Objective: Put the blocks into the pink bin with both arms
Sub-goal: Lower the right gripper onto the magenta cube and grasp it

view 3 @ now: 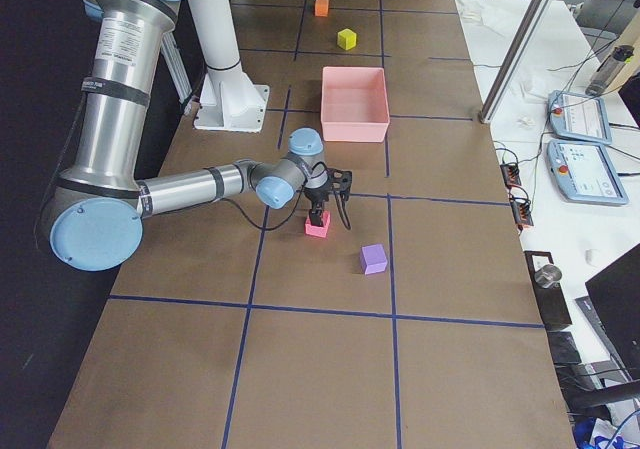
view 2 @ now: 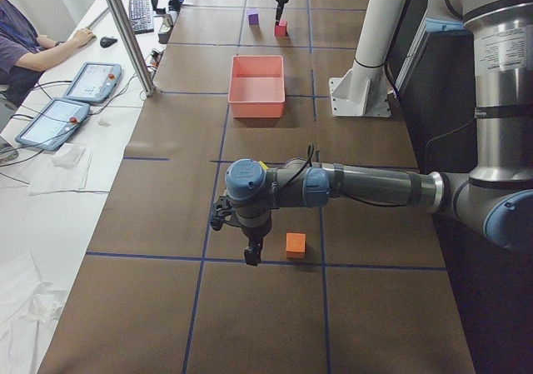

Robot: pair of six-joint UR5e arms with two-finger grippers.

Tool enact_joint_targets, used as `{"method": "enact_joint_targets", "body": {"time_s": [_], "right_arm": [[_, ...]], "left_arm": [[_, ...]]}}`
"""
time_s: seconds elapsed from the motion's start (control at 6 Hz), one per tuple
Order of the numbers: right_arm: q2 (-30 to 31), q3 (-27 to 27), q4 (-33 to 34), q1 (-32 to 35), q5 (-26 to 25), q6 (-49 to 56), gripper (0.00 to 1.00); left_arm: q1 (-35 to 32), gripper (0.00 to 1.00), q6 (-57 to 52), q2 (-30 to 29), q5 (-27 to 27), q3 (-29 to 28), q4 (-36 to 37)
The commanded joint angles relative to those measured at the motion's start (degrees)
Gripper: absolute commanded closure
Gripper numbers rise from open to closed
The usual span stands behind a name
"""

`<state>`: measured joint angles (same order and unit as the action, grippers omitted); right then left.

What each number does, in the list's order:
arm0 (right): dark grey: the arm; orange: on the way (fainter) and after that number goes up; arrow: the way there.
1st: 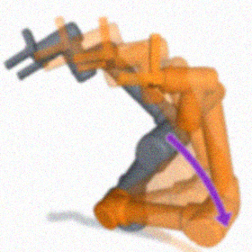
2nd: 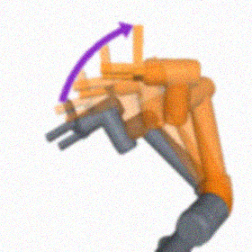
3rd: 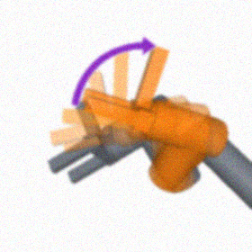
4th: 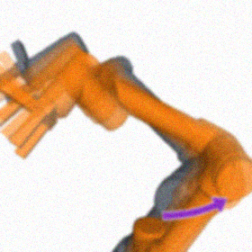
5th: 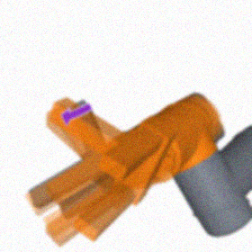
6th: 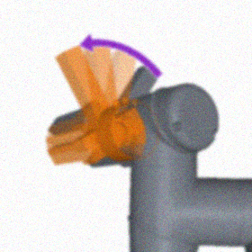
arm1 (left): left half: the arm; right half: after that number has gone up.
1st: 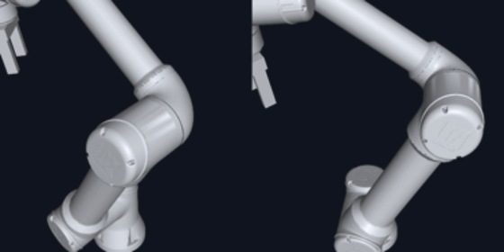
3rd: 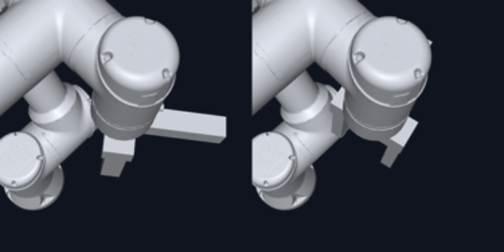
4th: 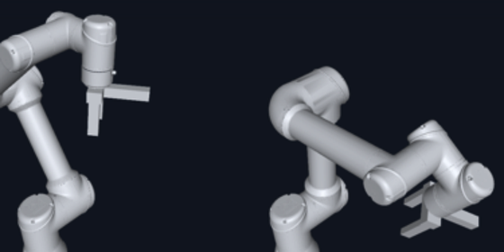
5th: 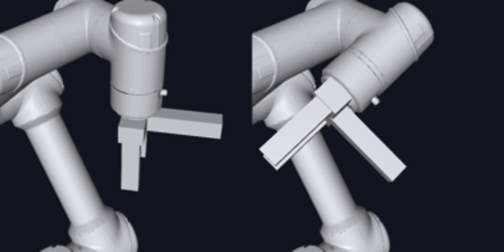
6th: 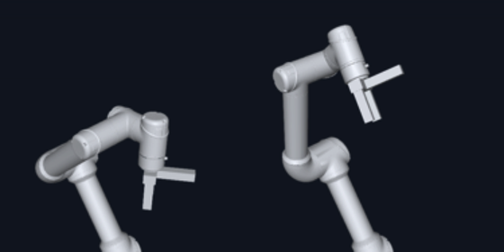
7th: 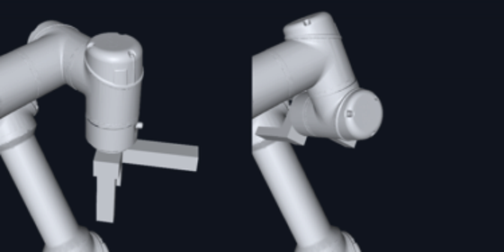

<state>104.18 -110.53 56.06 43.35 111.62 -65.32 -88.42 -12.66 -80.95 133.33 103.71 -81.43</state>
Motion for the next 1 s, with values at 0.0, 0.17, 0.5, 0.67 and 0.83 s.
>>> {"method": "enact_joint_targets", "body": {"time_s": [0.0,0.17,0.5,0.67,0.83], "right_arm": [[0.58,1.79,-0.16,-1.85,-0.62,0.72,0.00],[0.76,2.33,-0.07,-3.34,-1.92,0.72,0.00],[0.15,2.86,0.01,-4.32,-2.46,0.72,0.37],[0.06,2.60,0.28,-4.41,-2.20,0.72,0.57],[-0.03,-0.36,0.37,-4.32,-1.50,0.81,0.59]], "left_arm": [[0.00,0.00,0.00,0.00,0.00,0.00,0.05],[0.00,0.00,0.00,0.00,0.00,0.00,0.05],[0.00,0.00,0.00,0.00,0.00,0.00,0.05],[0.00,0.00,0.00,0.00,0.00,0.00,0.05],[0.00,0.00,0.00,0.00,0.00,0.00,0.05]]}}
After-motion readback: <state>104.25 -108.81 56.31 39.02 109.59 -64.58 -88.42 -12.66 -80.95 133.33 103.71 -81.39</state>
